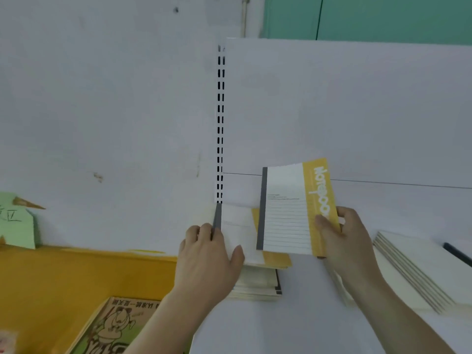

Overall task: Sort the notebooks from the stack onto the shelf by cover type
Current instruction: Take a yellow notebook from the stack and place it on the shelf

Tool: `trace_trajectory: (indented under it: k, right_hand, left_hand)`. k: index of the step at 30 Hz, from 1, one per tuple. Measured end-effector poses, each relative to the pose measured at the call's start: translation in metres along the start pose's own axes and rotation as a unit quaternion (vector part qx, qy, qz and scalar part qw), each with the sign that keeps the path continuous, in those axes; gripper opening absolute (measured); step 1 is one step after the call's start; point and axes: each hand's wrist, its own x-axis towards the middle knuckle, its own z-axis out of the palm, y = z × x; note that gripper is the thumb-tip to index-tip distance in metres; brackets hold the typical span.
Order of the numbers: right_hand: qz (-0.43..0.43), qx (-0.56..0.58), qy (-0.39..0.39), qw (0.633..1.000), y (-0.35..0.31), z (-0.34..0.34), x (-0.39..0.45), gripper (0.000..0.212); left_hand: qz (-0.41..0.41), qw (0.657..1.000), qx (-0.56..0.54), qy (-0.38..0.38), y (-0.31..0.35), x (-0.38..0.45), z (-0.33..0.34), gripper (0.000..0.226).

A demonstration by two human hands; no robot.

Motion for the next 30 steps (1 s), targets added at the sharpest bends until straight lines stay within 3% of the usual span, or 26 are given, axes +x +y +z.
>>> trace_trajectory:
  k: [5,9,12,16,24,26,28,30]
  right_hand:
    - [0.070,-0.091,-0.051,0.992,0.019,0.015,-0.004,0.020]
    - [0.126,-0.056,-0.121,0.983,0.022,0.024,-0.009,0.019]
    - [0.101,-0.074,-0.133,0.983,0.017,0.028,-0.009,0.015]
    - [0.015,-0.151,-0.080,0.985,0.012,0.023,-0.006,0.014]
    - [-0.047,-0.015,-0.034,0.998,0.001,0.004,-0.011,0.020]
    - [-0.048,0.010,-0.032,0.998,0.002,0.003,-0.016,0.020]
    - [-0.048,0.035,-0.020,0.998,0.003,0.002,-0.018,0.020]
    - [-0.043,0.050,-0.011,0.998,0.004,0.000,-0.019,0.020]
  left_hand:
    - [0.026,1.000,-0.010,0.006,-0.002,0.000,0.004,0.071]
    - [0.071,0.997,-0.013,0.018,-0.002,-0.002,0.004,0.094]
    - [0.083,0.996,-0.019,0.021,-0.005,0.000,0.006,0.087]
    - [0.065,0.997,-0.039,0.018,-0.009,-0.002,0.002,0.083]
    - [0.043,0.983,-0.140,0.114,0.008,0.001,-0.014,0.040]
    - [0.034,0.982,-0.154,0.105,0.017,0.003,-0.017,0.038]
    - [-0.023,0.964,-0.259,0.061,0.022,0.008,-0.021,0.049]
    - [-0.098,0.898,-0.428,0.027,0.024,0.010,-0.029,0.066]
